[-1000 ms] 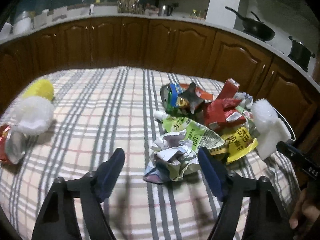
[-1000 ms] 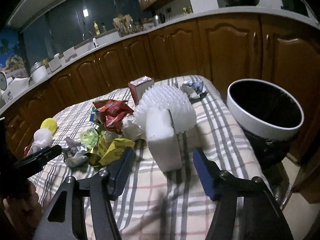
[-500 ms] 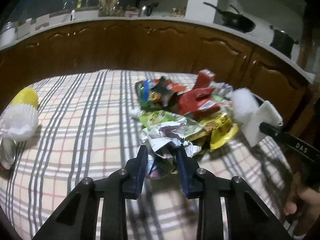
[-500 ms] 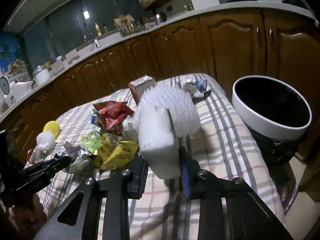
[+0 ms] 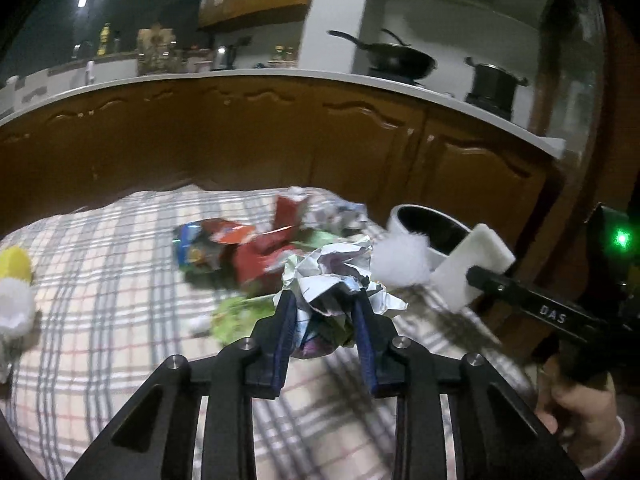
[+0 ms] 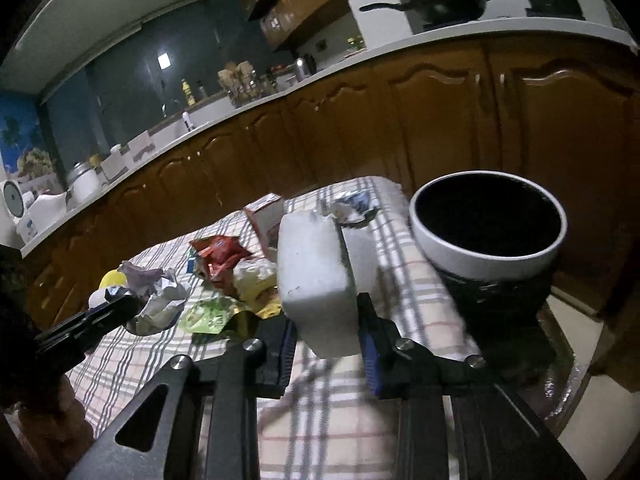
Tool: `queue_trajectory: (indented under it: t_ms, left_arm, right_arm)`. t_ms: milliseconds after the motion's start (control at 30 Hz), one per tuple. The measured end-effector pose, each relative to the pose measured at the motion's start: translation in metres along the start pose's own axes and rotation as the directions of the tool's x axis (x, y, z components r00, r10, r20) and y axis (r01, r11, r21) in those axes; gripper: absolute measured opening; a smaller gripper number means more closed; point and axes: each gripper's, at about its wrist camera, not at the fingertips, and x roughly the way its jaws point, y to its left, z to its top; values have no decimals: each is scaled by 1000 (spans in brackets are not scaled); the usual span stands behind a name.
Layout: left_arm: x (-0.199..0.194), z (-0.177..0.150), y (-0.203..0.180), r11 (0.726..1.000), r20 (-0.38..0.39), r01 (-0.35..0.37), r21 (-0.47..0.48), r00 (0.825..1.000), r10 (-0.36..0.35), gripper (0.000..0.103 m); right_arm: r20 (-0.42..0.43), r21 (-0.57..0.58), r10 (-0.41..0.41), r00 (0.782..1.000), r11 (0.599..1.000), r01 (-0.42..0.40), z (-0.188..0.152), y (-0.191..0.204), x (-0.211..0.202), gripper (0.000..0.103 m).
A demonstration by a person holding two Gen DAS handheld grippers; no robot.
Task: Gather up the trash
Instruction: 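Carry wrapper and sponge to the black bin and release both inside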
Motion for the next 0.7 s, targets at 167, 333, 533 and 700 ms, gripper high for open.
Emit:
queue_trajectory:
  t_ms: [167,333,533,700]
  left_arm:
    - [21,7,-20,998,-22,53,41,998,-52,27]
    - [51,26,-40,993,-36,88,75,996,-85,27]
    - [99,49,-52,989,-64,120,92,991,-114,28]
    - [141,66,-62,987,-95,131,96,988,-122,28]
  right_arm:
    - [20,23,-25,999,999,25,5,-14,-9,28]
    - [27,71,-50,998,996,48,16,-42,-10,28]
    - [26,104,-97,995,990,94,39,-79,-3,28]
    - [9,115,-132,991,985,130,53,-107,6,28]
